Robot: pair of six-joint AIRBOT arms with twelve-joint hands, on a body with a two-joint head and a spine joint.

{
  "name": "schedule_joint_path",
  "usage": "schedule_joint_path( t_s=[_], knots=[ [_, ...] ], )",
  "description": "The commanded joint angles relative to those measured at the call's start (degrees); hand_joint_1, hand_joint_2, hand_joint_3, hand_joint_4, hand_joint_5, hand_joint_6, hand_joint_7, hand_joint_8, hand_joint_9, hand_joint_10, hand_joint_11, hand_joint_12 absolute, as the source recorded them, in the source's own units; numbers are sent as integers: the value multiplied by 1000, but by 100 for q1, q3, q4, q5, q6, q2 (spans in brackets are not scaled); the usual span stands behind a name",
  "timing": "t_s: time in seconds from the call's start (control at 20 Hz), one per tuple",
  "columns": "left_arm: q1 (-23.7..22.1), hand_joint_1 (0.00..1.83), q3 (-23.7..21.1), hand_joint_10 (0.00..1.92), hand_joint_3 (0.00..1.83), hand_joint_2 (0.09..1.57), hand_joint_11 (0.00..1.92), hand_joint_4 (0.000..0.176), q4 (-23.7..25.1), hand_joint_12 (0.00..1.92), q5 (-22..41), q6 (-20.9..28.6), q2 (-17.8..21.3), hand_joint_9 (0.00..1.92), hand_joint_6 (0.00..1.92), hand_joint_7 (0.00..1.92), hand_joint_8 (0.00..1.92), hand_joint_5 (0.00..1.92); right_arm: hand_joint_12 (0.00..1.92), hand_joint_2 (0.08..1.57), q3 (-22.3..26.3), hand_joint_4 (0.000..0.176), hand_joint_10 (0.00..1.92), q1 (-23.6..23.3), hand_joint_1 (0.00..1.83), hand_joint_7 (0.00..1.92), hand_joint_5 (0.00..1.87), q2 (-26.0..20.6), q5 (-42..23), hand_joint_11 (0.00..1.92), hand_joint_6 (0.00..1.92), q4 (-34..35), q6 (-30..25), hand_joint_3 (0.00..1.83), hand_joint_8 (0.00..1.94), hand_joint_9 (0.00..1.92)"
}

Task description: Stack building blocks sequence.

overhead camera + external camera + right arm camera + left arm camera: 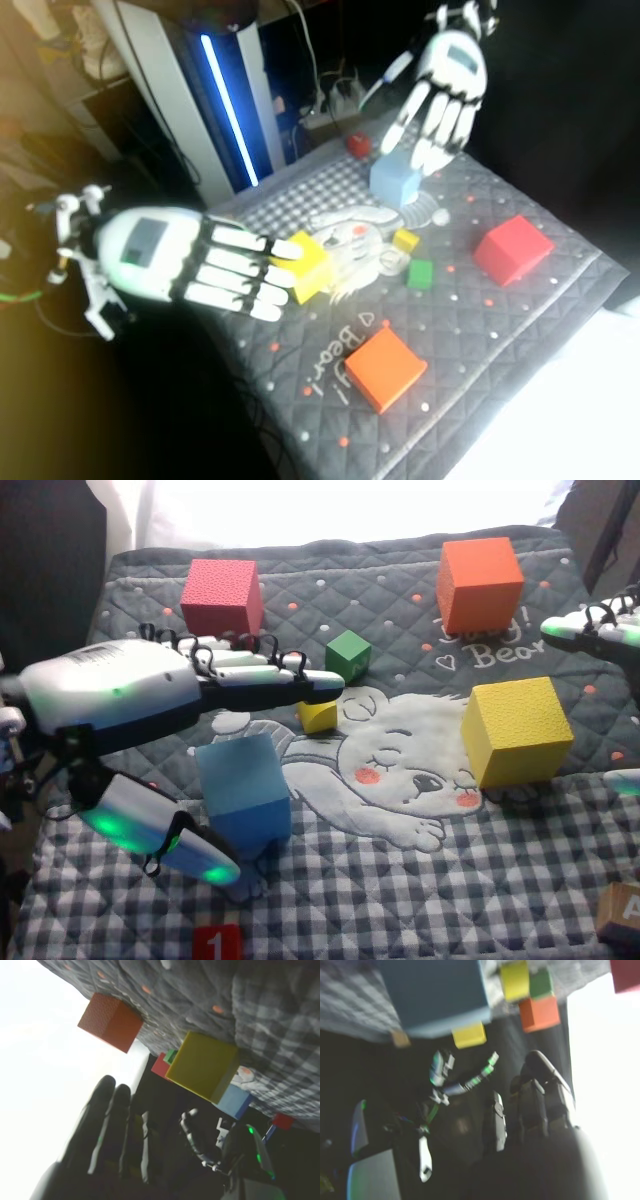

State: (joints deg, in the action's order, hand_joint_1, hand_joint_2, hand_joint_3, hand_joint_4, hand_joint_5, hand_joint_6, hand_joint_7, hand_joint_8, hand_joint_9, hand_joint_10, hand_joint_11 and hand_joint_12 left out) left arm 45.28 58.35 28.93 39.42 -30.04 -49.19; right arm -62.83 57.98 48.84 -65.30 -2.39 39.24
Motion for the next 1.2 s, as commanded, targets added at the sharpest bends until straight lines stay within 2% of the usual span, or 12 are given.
schedule_joint_path(
  t_s=[0.0,0.15,0.35,0.45,0.5,0.55,0.6,0.7,0.8,1.0,1.05,1.15],
  knots=[
    [-76,813,40,4,5,801,114,176,-180,1245,354,35,-41,252,9,218,15,183,184,1073,-25,69,12,-69,626,323,194,-28,-685,345,7,147,-16,1,8,361],
    [-72,802,127,1,11,834,41,176,-27,1202,-76,33,-185,272,13,286,3,309,285,1086,-24,57,10,-57,642,345,194,-25,-685,344,1,147,-16,3,6,406],
    [-79,842,266,10,2,887,77,176,-18,1208,-306,33,-341,329,4,426,7,414,265,1092,-21,67,0,-54,676,338,210,-23,-685,330,4,138,-20,2,0,386],
    [-79,1025,289,84,5,987,225,86,-34,1436,-316,33,-346,603,19,727,37,733,269,1099,-22,60,13,-54,688,369,220,-23,-685,362,6,138,-20,3,9,423],
    [-76,1208,336,856,6,1092,418,0,-158,1599,-321,34,-376,712,513,891,1016,986,262,1107,-23,50,7,-54,686,366,224,-23,-685,364,5,139,-20,5,6,417],
    [-56,1245,371,1304,3,1128,588,0,-243,1646,-305,36,-403,732,634,858,1326,1044,261,1113,-22,49,5,-54,687,365,226,-22,-685,367,5,139,-20,7,5,415],
    [-39,1241,416,1450,1,1146,802,0,-359,1606,-253,36,-433,837,783,790,1391,1049,339,1122,-18,51,8,-48,679,421,232,-20,-685,376,3,140,-20,5,9,480],
    [-71,1232,482,1437,3,1178,1000,0,-528,1534,-61,34,-416,865,946,679,1425,1016,723,1130,-18,38,2,-12,675,501,237,-18,-685,285,0,143,-37,1,1,586],
    [-202,1346,524,1413,1,1186,856,0,-796,1466,203,-94,-300,836,1076,650,1301,919,703,1114,-21,43,0,-8,684,471,253,-20,-685,238,3,147,-42,1,1,544],
    [-678,1248,757,1538,0,1148,1044,0,-1513,1705,469,-658,-135,954,749,757,1424,1094,967,1132,-26,44,7,-10,677,539,262,-20,-685,215,0,165,-43,0,1,615],
    [-889,1252,903,1387,0,1133,1000,0,-1668,1602,391,-780,-163,921,751,782,1339,1118,978,1131,-26,60,1,-10,668,545,255,-17,-685,162,0,166,-43,0,0,596],
    [-1324,1333,1195,1351,0,1169,415,0,-1872,1370,201,-941,-316,700,944,759,1266,1012,741,1125,-28,64,9,-11,639,502,265,-16,-685,186,1,168,-43,1,2,530]
  ],
)
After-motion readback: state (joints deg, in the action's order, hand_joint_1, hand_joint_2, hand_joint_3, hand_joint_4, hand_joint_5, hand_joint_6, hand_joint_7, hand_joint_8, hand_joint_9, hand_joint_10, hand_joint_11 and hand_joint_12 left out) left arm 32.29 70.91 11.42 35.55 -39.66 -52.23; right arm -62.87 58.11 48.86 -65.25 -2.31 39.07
